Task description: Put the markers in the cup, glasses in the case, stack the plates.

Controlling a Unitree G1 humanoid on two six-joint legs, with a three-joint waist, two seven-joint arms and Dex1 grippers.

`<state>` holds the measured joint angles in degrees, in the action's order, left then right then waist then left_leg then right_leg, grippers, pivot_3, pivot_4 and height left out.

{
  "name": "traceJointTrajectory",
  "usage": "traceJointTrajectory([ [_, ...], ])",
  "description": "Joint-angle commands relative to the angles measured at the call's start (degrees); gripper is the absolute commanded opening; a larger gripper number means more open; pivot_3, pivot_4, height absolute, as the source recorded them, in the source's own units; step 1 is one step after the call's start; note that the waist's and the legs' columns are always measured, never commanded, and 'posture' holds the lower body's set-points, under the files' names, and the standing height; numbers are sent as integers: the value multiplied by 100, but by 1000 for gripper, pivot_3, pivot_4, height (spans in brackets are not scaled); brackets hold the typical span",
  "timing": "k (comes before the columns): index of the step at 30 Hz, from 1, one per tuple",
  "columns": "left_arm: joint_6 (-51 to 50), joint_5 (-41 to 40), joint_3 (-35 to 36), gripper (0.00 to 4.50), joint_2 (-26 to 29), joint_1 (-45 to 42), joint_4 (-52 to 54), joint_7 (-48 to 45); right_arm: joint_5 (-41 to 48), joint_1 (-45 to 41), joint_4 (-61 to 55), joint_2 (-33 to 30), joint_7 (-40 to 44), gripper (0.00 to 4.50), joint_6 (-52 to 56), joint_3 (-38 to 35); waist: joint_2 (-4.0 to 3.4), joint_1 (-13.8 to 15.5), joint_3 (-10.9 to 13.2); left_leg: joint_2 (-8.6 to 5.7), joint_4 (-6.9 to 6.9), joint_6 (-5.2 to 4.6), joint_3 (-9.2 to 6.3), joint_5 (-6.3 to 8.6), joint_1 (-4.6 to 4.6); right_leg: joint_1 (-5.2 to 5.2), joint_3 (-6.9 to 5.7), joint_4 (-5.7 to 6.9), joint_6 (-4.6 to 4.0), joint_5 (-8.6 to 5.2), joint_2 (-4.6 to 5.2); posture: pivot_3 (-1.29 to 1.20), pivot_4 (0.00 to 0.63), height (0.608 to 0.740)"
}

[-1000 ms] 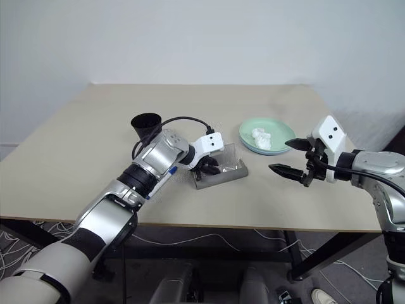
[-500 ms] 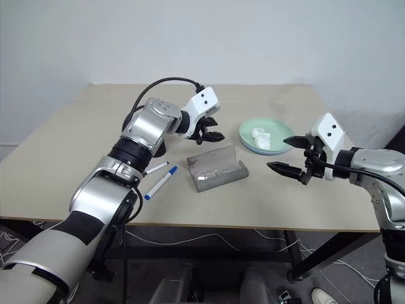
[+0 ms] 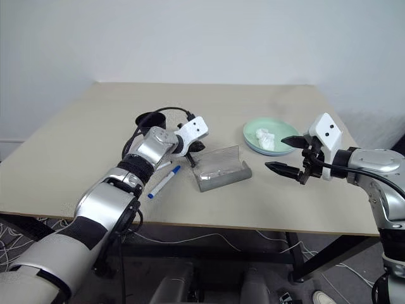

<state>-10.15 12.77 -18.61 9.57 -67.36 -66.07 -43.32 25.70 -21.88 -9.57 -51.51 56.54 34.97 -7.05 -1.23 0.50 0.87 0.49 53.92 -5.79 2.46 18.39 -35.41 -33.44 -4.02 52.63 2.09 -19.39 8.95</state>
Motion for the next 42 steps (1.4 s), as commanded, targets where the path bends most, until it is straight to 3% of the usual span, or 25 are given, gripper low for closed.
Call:
traceJointTrajectory([
  [1, 177, 30, -120, 30, 25, 39, 546, -630, 29, -106, -72, -35, -15, 4500, -67, -129, -1, 4, 0, 0, 0, 0, -1, 0, -1, 0, 0, 0, 0, 0, 1, 0, 0, 629],
  [6, -60, -16, -194, 30, 155, 403, 1583, -1201, 25, -118, -68, -20, -17, 4500, -72, -104, -2, 0, -1, 0, 2, 2, -1, 1, -6, -5, 2, -2, -2, 1, 3, 0, 0, 629],
  [15, -1277, 33, -794, 30, 757, 1887, 4864, -2161, 12, -178, -38, 18, 1, 4500, -97, -27, -14, -29, -9, 4, -3, 6, -3, -1, 1, -3, 3, -1, -3, 0, -1, 0, 0, 629],
  [18, -1461, 81, -892, 30, 925, 2117, 5213, -2136, 7, -214, -9, 23, 10, 4500, -110, 6, -15, -25, -10, 2, -3, 3, -1, 1, 21, 6, 2, -2, -3, 0, -1, 0, 0, 629],
  [25, -2369, -112, -337, 30, 1065, 1726, 5071, -1695, -18, -309, 67, 57, 47, 4500, -150, 95, -12, -34, -8, 3, -3, 0, 1, 1, 38, 16, 4, 5, -2, 0, -6, 0, 0, 629],
  [29, -2984, -220, -132, 925, 1336, 1654, 5213, -1646, -27, -347, 106, 68, 71, 4500, -169, 124, -12, -60, -8, 7, -12, 0, 3, 0, 38, 12, 7, 8, -1, -1, -13, 0, 0, 629],
  [34, -3736, -285, 15, 2742, 1659, 1618, 5472, -1469, -50, -379, 147, 90, 107, 4500, -191, 159, -11, -32, -7, 4, -13, 1, 6, 0, 38, 12, 5, 3, 0, -2, -14, 0, 0, 629],
  [39, -4845, -286, 55, 4480, 1617, 1584, 5868, -976, -69, -478, 242, 120, 155, 4500, -224, 251, -10, -29, -7, -5, -6, -1, 7, 1, 38, 18, 10, -3, 0, -1, -10, 0, 0, 629],
  [42, -5411, -393, -156, 4480, 1707, 1609, 5978, -1006, -113, -639, 374, 173, 206, 4500, -266, 364, -10, -37, -7, -5, -8, 0, 7, 1, 38, 15, 11, 0, 0, -1, -10, 0, 0, 629],
])
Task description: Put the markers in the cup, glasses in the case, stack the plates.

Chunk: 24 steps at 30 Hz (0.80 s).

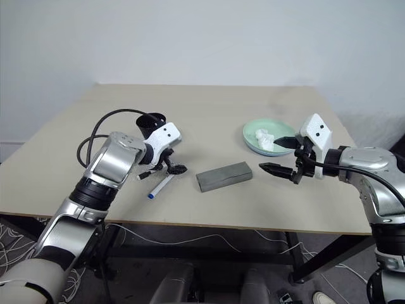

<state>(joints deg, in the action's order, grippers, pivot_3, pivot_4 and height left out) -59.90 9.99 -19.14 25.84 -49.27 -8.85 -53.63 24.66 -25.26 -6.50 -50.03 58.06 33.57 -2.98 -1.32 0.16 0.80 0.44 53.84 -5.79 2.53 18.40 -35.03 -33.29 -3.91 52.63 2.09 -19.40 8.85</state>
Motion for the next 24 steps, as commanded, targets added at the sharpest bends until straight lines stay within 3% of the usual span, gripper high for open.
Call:
traceJointTrajectory([
  [1, -538, -122, -161, 4480, 99, -176, 269, 52, -27, -348, 113, 45, 66, 4500, -140, -13, -1, -2, 0, 1, -3, 1, 1, 0, 0, -3, 1, 2, 0, 0, 0, 0, 0, 629],
  [24, -1622, -1060, -712, 4480, 380, -51, 47, 440, -85, -412, 146, 190, 94, 4500, -168, 33, -3, -1, -2, 8, -4, 21, -2, 10, 0, -10, 6, 2, -2, -1, 5, 0, 0, 629],
])
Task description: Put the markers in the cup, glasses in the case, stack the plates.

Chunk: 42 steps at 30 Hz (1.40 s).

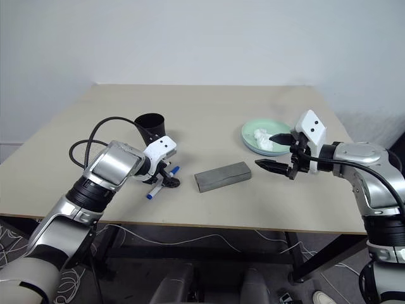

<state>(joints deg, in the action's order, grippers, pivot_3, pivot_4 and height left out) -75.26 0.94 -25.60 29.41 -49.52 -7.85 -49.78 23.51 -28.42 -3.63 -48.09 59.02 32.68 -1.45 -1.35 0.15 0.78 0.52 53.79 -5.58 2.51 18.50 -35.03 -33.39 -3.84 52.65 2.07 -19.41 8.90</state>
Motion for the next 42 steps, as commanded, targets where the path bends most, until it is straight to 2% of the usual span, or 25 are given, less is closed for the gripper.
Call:
traceJointTrajectory([
  [1, -90, -175, -77, 4312, 20, -24, -69, 76, 28, -100, -138, 1, -3, 4500, -82, -120, 0, 0, 0, 0, 1, 0, 1, 0, 0, 0, 1, 0, 0, 0, 0, 0, 0, 629],
  [4, -78, -245, -114, 3635, 24, -13, -100, 139, 23, -117, -123, 15, -10, 4500, -88, -118, 0, 0, 0, 0, 1, 9, 0, 5, 0, 0, 1, 0, 0, 0, 1, 0, 0, 629],
  [14, 43, -409, -311, 194, 95, 0, -114, 247, 31, -99, -153, 51, -38, 4500, -72, -134, -6, -1, -4, 1, 0, 16, 0, 8, 16, 6, 3, 7, -1, 0, 1, 0, 0, 629],
  [21, 742, -451, 186, 101, -126, -74, -125, 506, 44, -65, -189, 57, -58, 4500, -56, -155, -8, 12, -5, 0, 1, 19, -1, 6, 15, 8, 1, 7, -2, 2, 5, 0, 0, 629],
  [26, 1527, -894, 1472, 101, -685, -566, -273, 931, 40, -69, -181, 69, -55, 4500, -58, -143, 0, 9, -2, 0, 4, 17, -1, 7, -3, -5, -2, 1, -3, 2, 9, 0, 0, 629],
  [29, 2513, -1094, 2291, 101, -936, -960, -716, 1372, 31, -97, -171, 86, -49, 4500, -50, -125, 1, 2, -2, 0, 5, 35, 0, -19, -17, -10, 0, -6, -2, 1, 9, 0, 0, 629],
  [35, 4729, -960, 2947, 101, -1026, -1339, -1576, 2207, 23, -128, -151, 107, -35, 4500, -57, -118, 0, 0, -3, 1, 5, 38, 2, -20, -22, -8, 2, 1, -2, 1, 7, 0, 0, 629],
  [39, 6350, -701, 3152, 101, -982, -1343, -2359, 2835, 25, -109, -154, 107, -21, 4500, -76, -130, 3, 14, -5, 1, 11, 8, 0, -4, -22, -6, -4, 3, -2, 2, 6, 0, 0, 629],
  [42, 7191, -542, 3160, 101, -941, -1282, -2854, 3079, 39, -98, -178, 117, -24, 4500, -61, -134, 8, 35, -6, -2, 15, 1, 0, -1, -22, -3, -7, 2, -1, 3, 6, 0, 0, 629],
])
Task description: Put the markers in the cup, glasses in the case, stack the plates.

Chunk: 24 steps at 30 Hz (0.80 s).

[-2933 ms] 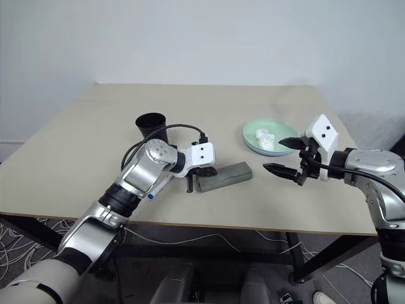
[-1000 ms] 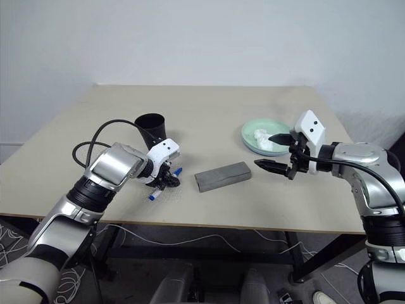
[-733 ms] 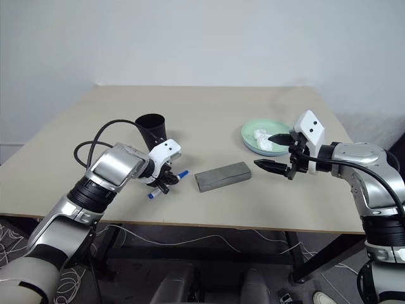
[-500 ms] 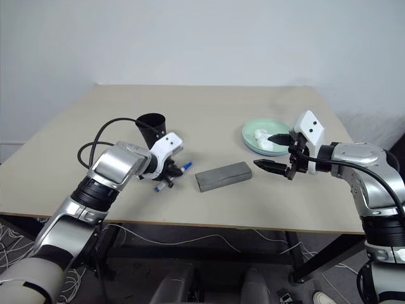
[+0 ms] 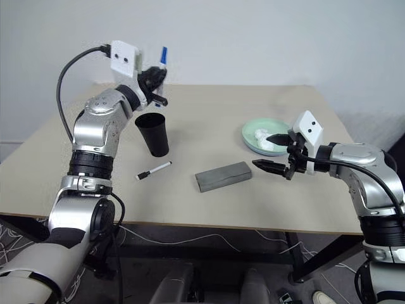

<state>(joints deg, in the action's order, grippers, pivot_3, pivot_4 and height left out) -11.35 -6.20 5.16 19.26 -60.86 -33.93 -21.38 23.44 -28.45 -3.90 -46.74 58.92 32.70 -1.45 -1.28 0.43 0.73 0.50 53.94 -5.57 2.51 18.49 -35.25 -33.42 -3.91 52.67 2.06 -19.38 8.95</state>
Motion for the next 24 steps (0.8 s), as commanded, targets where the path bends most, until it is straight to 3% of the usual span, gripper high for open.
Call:
traceJointTrajectory([
  [1, 999, 184, 89, 101, 70, -134, -387, 253, 51, -82, -171, -11, -17, 4500, -57, -131, 3, 10, 0, -1, 1, 0, 1, 0, -1, 0, 0, 0, 0, 0, 0, 0, 0, 629],
  [10, 2014, 78, 157, 101, 6, 12, -1380, 110, 67, -63, -203, -7, -5, 4500, -50, -142, 9, 9, -1, -8, 1, -3, 3, -1, -6, 4, -5, -4, 3, 1, -5, 0, 0, 629],
  [23, 2232, -9, 213, 101, 111, 230, -1921, -185, 58, -54, -206, -25, -15, 4500, -37, -151, 12, 9, -2, -6, 1, -7, -2, -1, -5, 6, -11, -1, 3, 1, -8, 0, 0, 629],
  [24, 2221, -11, 204, 451, 129, 253, -1934, -248, 49, -60, -198, -25, -16, 4500, -44, -145, 13, 9, -2, -6, 1, -7, -2, -1, -5, 6, -11, 0, 3, 1, -8, 0, 0, 629],
])
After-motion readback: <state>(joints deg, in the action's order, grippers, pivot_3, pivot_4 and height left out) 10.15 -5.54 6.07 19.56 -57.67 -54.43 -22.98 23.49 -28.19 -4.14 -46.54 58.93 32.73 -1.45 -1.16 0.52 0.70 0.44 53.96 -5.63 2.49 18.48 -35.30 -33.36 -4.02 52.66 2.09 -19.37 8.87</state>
